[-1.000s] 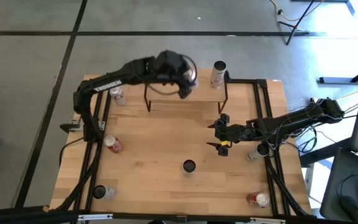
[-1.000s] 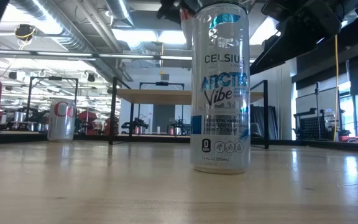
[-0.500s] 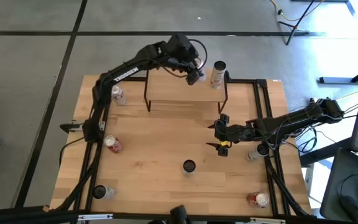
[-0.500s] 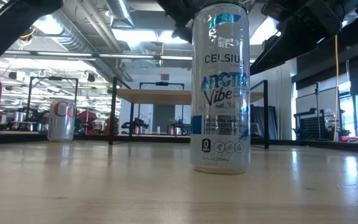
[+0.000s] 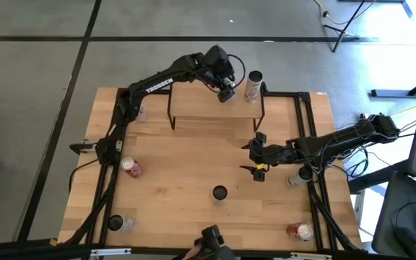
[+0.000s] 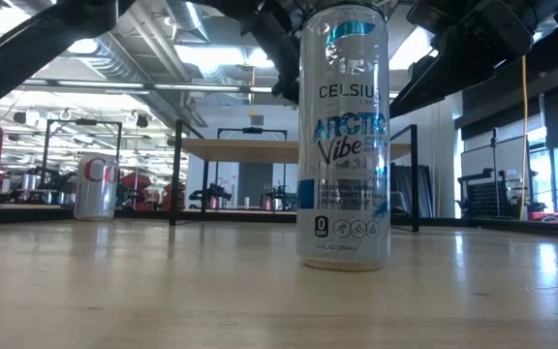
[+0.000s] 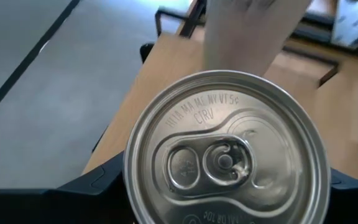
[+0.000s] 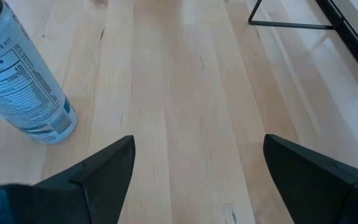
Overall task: Place canned beverage on shelf
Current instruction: Put the right red-silver soda can on the shelf
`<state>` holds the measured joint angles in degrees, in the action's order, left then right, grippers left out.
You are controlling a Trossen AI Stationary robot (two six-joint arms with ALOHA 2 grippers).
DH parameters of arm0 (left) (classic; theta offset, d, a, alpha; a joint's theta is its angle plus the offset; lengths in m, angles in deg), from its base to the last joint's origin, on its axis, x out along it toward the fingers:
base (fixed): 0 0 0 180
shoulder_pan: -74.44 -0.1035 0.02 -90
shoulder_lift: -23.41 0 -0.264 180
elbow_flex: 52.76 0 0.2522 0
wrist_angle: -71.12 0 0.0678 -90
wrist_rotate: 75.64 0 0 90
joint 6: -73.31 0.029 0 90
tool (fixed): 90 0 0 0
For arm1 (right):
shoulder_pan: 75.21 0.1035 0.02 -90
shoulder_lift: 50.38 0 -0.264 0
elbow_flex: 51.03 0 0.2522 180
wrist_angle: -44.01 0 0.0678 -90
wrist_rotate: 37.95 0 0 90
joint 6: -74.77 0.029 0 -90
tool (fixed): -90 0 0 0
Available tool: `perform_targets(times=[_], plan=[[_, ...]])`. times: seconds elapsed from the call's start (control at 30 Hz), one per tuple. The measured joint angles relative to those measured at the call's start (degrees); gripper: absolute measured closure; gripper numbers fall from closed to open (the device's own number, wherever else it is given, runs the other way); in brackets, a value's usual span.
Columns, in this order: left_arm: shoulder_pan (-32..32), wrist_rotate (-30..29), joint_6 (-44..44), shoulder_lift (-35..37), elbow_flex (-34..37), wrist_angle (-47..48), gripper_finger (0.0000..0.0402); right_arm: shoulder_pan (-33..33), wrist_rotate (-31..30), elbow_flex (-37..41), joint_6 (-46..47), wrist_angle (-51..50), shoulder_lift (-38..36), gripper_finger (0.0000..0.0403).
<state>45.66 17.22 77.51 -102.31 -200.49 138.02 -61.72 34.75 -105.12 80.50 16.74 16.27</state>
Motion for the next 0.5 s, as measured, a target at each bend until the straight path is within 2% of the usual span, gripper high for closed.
perform_targets(times=[0.5], plan=[[0.1,0.1,0.2,-2.9,0.0,-1.8,0.0123,0.0,0.0,0.0,0.0,0.0,0.0,0.0063]])
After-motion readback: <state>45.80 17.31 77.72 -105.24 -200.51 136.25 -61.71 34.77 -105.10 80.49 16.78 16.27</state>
